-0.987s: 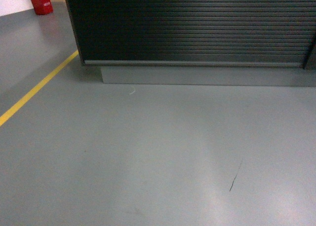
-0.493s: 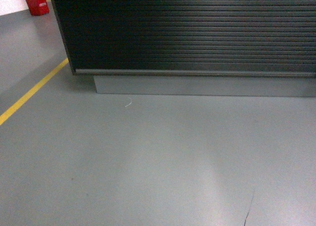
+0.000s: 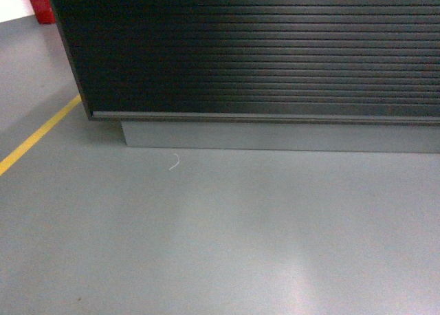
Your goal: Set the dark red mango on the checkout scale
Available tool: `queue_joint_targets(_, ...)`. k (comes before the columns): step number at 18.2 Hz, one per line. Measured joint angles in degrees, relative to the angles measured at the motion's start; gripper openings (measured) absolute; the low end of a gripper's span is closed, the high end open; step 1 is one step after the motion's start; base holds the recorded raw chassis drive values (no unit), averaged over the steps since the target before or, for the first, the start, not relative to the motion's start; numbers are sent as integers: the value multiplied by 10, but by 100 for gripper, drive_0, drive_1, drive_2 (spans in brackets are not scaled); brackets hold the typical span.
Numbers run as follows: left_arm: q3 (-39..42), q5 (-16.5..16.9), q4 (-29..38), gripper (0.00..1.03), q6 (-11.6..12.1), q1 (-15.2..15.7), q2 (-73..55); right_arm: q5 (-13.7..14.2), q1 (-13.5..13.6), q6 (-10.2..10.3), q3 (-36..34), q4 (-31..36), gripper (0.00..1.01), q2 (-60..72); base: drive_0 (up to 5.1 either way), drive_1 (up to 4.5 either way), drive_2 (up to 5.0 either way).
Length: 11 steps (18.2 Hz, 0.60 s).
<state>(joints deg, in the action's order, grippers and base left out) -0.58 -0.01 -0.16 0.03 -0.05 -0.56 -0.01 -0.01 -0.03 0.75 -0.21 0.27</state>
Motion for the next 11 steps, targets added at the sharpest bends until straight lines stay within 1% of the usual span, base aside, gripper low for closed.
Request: queue_joint_targets(11, 0, 0, 0, 98, 0, 0, 0, 0, 0, 0, 0, 0, 98, 0, -4, 310, -318)
